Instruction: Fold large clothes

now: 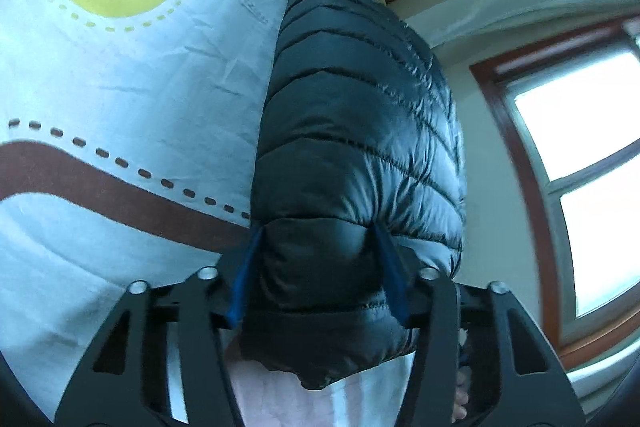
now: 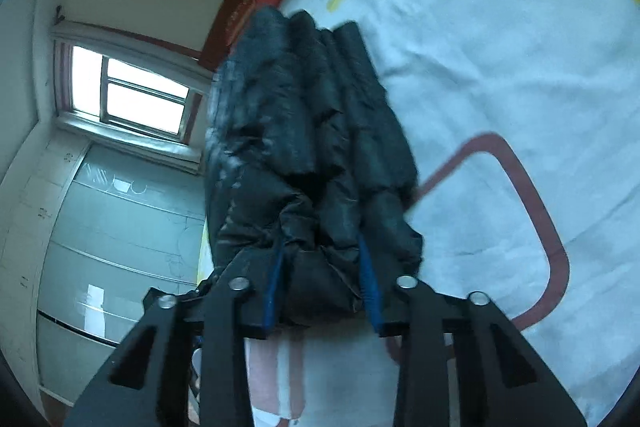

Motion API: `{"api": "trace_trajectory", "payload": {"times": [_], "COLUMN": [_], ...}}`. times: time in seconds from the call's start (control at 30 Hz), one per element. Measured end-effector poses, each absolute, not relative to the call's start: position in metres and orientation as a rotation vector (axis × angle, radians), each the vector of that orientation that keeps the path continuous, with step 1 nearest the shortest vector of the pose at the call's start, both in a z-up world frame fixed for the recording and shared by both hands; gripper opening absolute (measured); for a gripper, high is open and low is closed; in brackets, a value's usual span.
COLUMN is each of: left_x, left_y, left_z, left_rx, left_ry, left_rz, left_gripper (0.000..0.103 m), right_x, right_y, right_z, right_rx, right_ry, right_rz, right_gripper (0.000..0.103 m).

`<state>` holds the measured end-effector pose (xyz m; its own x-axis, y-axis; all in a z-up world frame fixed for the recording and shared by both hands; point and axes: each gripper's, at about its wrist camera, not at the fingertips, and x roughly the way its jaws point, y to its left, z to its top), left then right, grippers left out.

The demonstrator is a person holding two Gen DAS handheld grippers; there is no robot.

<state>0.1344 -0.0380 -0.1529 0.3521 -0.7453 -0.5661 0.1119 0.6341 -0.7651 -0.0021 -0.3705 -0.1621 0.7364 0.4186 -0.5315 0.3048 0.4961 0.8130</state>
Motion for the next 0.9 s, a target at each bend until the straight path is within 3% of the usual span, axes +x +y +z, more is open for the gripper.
{"api": "trace_trajectory", "payload": {"times": [0.23,0.57,0.67,0.8,0.9], "left_x": [0.136,0.136,0.133,0.127,0.127], "left_y": [-0.049,-0.05,-0.048,-0.043,-0.034], "left_z": [-0.151,-0.145,-0.139,-0.127,-0.117], "left_rx": [-0.636,-0.62,-0.591,-0.528,-0.523], "left_ry": [1.077,1.071,1.055,1.018,0.996], "left_rz": [-0.585,-0.582,-0.568,-0.545,-0.545], "left_gripper": [0.043,0.047,0.055,0.069,0.076], "right_x": [-0.002,-0.002,-0.008,-0.016,-0.02], "right_y": [-0.37,-0.364,-0.365,-0.362,-0.364], "right_z": [-0.181,-0.168,-0.163,-0.151,-0.139], "right_rx": [1.1,1.083,1.071,1.022,0.969], "right_ry": [0.772,0.759,0.75,0.745,0.746], "right_rz": [0.071,0.054,0.047,0.002,-0.041], "right_gripper": [0.025,0.029,0.038,0.06,0.068]}}
